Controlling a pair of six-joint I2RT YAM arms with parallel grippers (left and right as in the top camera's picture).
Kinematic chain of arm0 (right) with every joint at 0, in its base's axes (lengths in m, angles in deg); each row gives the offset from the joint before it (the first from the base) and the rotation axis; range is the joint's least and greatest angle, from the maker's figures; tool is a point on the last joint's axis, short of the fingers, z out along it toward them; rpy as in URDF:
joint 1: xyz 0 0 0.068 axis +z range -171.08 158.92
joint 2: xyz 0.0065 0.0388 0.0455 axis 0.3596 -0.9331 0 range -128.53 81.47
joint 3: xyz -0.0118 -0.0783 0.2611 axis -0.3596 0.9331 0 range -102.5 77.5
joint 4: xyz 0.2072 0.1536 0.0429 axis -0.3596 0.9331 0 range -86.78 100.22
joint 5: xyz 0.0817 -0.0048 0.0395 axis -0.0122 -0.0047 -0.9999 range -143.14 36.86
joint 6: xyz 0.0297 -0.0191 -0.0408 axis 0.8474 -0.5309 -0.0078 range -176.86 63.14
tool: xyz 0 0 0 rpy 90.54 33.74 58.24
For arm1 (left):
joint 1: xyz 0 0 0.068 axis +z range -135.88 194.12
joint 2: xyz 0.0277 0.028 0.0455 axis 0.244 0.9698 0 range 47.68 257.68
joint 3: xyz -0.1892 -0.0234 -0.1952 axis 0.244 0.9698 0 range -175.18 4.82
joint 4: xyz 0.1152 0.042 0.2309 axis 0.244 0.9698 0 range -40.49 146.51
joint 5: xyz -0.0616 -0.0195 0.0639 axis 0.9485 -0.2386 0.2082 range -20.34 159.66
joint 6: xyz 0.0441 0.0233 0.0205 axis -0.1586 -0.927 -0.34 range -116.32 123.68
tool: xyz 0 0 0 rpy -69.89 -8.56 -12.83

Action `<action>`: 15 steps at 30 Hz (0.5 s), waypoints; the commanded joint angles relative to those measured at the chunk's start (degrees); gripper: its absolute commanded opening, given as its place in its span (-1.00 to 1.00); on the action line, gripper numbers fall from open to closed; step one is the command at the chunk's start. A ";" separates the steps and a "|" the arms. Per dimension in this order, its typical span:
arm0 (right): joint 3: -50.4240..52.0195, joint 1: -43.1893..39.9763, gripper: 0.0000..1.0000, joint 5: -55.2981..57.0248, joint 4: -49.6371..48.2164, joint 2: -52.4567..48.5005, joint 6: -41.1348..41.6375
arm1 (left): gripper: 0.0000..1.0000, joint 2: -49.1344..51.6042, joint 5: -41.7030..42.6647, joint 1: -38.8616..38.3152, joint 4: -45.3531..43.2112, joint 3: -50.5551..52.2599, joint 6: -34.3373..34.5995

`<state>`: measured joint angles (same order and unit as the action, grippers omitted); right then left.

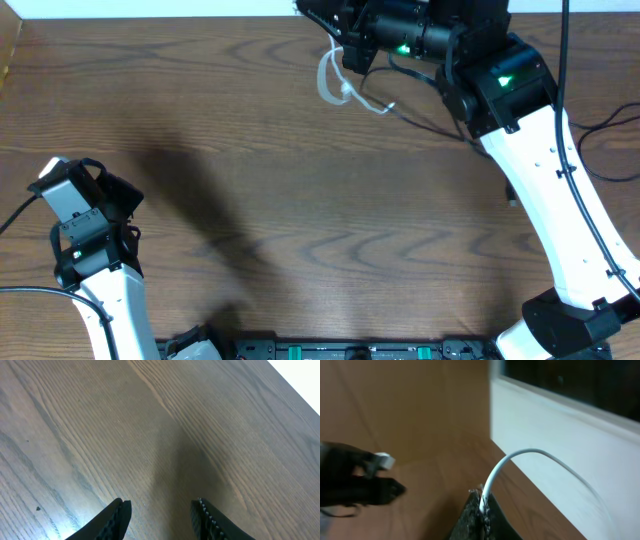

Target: Untangle cables

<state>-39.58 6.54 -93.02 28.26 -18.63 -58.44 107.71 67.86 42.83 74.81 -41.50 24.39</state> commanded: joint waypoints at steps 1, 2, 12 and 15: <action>-0.26 0.63 -0.98 -7.26 -2.73 1.20 4.35 | -0.11 0.20 -0.07 -0.17 -0.09 -0.76 -1.14; -0.26 0.85 -0.98 -7.23 -3.26 1.20 4.55 | -0.12 0.20 -0.07 -0.17 -0.09 -0.76 -1.14; -0.26 -0.76 -0.98 6.99 5.86 1.20 4.50 | -0.12 0.20 -0.07 -0.17 -0.07 -0.76 -1.16; -0.24 -1.07 -0.98 24.55 14.86 1.18 4.50 | -0.12 0.20 -0.07 -0.17 -0.09 -0.76 -1.14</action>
<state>-39.64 6.34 -88.10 38.31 -18.52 -54.47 107.71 67.88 42.83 74.81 -41.50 24.37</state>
